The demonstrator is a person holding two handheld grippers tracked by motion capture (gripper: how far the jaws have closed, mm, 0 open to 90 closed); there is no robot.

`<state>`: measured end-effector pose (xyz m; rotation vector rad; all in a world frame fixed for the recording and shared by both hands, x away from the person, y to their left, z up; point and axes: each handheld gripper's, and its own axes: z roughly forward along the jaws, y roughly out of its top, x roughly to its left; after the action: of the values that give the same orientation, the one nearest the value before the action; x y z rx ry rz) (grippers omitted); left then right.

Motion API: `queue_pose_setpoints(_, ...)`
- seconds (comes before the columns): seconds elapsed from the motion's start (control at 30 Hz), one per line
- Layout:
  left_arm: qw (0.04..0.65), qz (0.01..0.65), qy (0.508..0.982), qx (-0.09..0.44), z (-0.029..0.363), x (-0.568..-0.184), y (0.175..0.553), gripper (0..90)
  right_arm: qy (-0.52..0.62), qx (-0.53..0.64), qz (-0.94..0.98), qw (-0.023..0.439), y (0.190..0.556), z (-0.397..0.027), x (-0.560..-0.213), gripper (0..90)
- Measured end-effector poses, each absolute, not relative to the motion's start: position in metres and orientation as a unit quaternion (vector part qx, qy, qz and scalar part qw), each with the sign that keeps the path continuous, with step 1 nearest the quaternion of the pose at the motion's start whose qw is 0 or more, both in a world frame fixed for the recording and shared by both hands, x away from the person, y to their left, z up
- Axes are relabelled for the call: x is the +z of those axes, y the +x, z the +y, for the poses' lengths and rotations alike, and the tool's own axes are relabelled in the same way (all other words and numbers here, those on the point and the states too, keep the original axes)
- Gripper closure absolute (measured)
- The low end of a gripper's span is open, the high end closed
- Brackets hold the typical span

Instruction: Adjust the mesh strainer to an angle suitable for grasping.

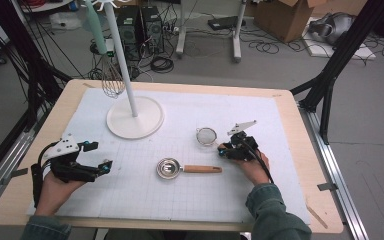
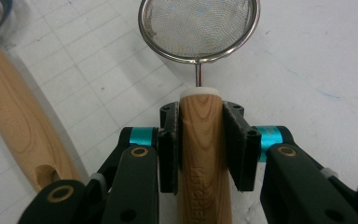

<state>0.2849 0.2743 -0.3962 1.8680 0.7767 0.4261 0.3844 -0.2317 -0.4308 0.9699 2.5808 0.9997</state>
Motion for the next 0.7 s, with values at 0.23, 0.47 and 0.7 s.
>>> queue_pose_setpoints(0.23,0.512,0.324,0.775,0.178,0.274,-0.396,0.284,11.0,0.326,0.353,0.871,0.102,0.382,-0.232,-0.427,69.3)
queue_pose_setpoints(0.47,0.512,0.323,0.776,0.178,0.274,-0.396,0.285,11.0,0.315,0.369,0.869,0.096,0.378,-0.231,-0.422,69.2)
queue_pose_setpoints(0.7,0.513,0.322,0.776,0.178,0.274,-0.395,0.284,11.0,0.293,0.383,0.872,0.090,0.373,-0.220,-0.411,69.2)
